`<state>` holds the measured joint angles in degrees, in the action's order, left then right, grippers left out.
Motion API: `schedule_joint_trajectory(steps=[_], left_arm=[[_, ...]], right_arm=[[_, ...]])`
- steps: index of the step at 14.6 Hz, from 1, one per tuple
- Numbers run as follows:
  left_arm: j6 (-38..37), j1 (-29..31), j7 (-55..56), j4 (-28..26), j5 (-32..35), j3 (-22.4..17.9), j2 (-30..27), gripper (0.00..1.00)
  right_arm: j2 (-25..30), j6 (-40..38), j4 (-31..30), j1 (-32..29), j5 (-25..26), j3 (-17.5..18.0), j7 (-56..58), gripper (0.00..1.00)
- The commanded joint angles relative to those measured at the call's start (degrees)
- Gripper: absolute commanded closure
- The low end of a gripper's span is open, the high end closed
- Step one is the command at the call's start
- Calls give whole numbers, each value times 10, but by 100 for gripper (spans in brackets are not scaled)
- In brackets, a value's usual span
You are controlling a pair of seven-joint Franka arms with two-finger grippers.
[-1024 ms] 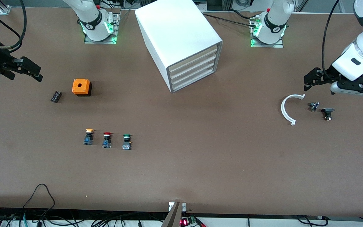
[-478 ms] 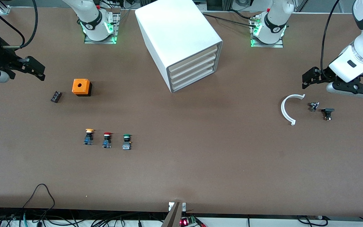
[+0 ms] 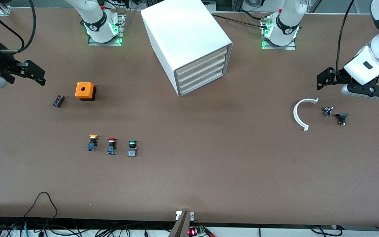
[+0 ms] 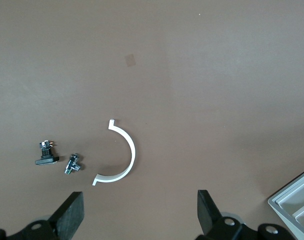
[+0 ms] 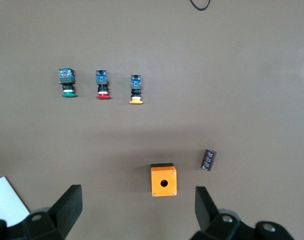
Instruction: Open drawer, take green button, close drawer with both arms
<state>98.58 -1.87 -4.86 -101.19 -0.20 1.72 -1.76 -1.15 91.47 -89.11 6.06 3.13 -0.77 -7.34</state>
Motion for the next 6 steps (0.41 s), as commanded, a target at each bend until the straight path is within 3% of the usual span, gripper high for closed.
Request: schedule_joint_trajectory(steps=[1,6], left_arm=[[-18,-3,-9,21,12,-2,9,0],[-20,-3,-9,21,12,-2,9,0]], right_arm=[[-8,-9,17,-3,-20,0,-1,0],[-8,-12,17,-3,-19,-1,0,0]])
